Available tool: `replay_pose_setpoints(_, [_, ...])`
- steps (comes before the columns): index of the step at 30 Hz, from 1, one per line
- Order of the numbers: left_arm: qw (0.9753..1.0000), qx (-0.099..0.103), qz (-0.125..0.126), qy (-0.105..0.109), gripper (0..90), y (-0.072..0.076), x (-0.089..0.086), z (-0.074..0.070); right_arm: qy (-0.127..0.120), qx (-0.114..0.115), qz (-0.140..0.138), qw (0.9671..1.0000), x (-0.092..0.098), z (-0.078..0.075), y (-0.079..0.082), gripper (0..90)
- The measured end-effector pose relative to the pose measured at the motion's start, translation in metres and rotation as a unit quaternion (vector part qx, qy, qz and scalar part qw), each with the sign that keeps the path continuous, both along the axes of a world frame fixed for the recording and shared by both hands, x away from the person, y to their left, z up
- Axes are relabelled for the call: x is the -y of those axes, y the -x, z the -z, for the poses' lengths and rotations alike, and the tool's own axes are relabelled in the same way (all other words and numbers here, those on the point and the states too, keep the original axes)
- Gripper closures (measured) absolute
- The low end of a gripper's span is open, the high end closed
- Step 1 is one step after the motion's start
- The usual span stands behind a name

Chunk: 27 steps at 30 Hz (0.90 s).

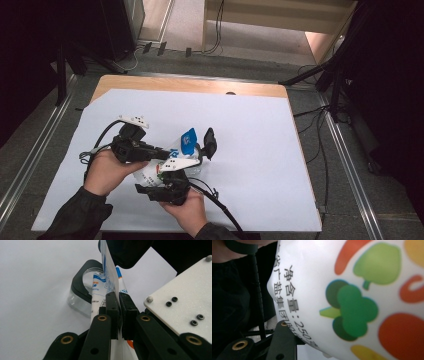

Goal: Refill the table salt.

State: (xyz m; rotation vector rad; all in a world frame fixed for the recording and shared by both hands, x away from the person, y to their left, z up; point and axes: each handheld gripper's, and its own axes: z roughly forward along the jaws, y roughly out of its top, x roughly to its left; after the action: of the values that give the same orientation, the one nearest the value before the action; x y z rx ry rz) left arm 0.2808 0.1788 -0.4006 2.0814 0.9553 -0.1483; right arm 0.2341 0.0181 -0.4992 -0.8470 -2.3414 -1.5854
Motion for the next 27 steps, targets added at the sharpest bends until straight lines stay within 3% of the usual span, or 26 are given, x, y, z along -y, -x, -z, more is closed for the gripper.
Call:
replay_pose_setpoints(13, [0.9998,-0.016,0.007,0.003,83.8,0.001,-0.009,-0.002,-0.016,-0.014,0.004,0.9998,0.001,0.000,0.001,60.9])
replay_pose_setpoints(19, [0.9998,0.003,-0.002,-0.020,89.2,0.003,-0.006,-0.004,-0.006,-0.007,0.001,1.0000,0.001,0.001,-0.001,60.5])
replay_pose_setpoints(23, [0.9998,0.005,-0.011,-0.018,89.8,0.003,-0.006,-0.007,-0.005,-0.008,-0.007,0.9999,0.000,-0.001,-0.003,55.9])
replay_pose_setpoints(27, [0.9997,0.011,-0.013,-0.016,89.7,0.004,-0.006,-0.011,-0.007,-0.008,-0.008,0.9999,0.000,-0.005,-0.003,57.7])
